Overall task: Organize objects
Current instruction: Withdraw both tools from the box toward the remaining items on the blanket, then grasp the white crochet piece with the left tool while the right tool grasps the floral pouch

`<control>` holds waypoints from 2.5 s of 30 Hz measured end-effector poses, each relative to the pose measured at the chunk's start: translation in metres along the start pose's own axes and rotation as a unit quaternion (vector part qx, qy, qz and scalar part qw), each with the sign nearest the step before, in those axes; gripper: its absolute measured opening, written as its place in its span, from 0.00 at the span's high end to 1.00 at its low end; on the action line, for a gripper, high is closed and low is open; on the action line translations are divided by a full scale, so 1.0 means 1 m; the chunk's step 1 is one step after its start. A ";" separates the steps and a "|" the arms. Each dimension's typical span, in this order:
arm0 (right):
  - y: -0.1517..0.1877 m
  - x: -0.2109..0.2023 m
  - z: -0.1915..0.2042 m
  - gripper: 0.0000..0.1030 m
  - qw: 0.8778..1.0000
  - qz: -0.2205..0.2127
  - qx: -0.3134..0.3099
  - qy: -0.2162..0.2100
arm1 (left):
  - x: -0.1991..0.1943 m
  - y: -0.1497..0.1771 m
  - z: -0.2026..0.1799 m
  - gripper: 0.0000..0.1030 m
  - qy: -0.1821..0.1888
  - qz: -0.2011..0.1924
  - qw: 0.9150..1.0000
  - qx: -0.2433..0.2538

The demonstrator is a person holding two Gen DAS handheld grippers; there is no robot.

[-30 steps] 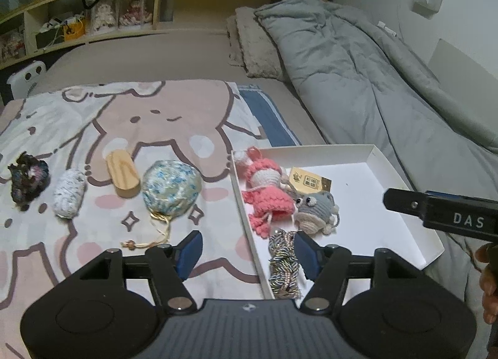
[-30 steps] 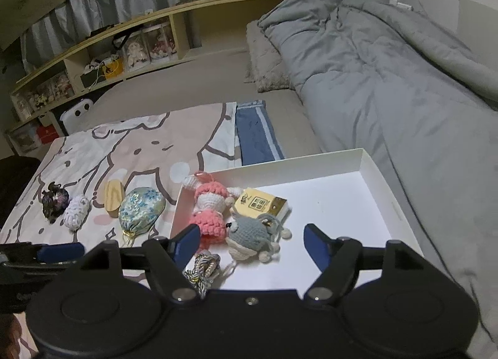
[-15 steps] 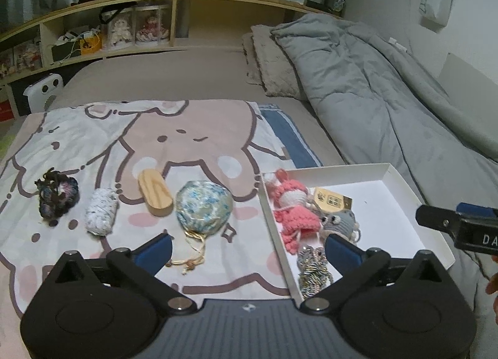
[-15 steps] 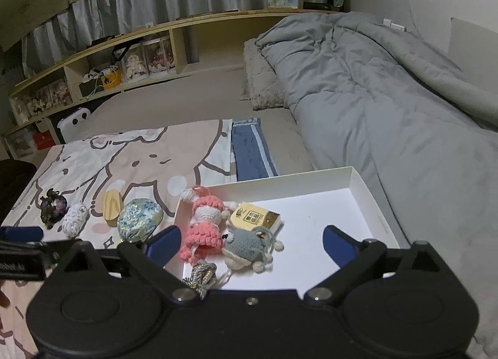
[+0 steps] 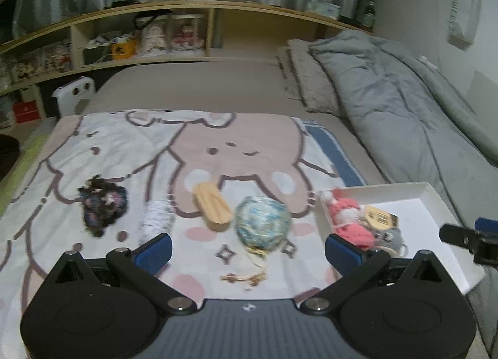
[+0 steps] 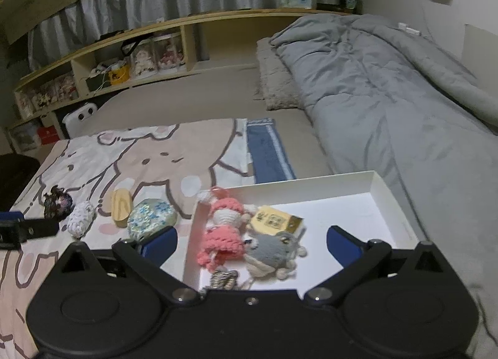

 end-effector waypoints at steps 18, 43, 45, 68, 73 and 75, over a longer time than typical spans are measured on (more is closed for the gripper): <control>-0.004 0.043 0.075 0.00 0.999 -0.025 -0.010 -0.040 | 0.008 -0.010 0.082 0.00 -0.037 -0.019 0.998 -0.044; -0.005 0.106 0.132 0.00 0.997 -0.076 -0.005 -0.025 | 0.083 -0.013 0.114 0.01 -0.007 -0.069 0.997 -0.044; -0.007 0.116 0.137 0.00 0.997 -0.066 -0.008 -0.024 | 0.090 -0.012 0.117 0.02 -0.004 -0.062 0.997 -0.044; -0.005 0.217 0.170 0.00 0.999 0.011 -0.029 0.024 | 0.158 -0.004 0.128 0.43 -0.007 -0.030 0.999 -0.034; -0.003 0.218 0.176 0.18 0.997 0.010 -0.069 -0.013 | 0.159 -0.002 0.127 0.59 -0.009 -0.019 0.999 -0.029; -0.002 0.215 0.177 0.18 0.997 0.012 -0.073 -0.014 | 0.156 -0.002 0.128 0.60 -0.010 -0.010 0.999 -0.034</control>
Point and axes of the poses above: each gripper's, at about its wrist camera, not at the fingertips, and x roughly the way its jaws point, z to its left, y to its underside, the point moved 3 cm from there along x, roughly the way its jaws point, and after that the axes turned 14 degrees about -x, right-handed, at the moved point
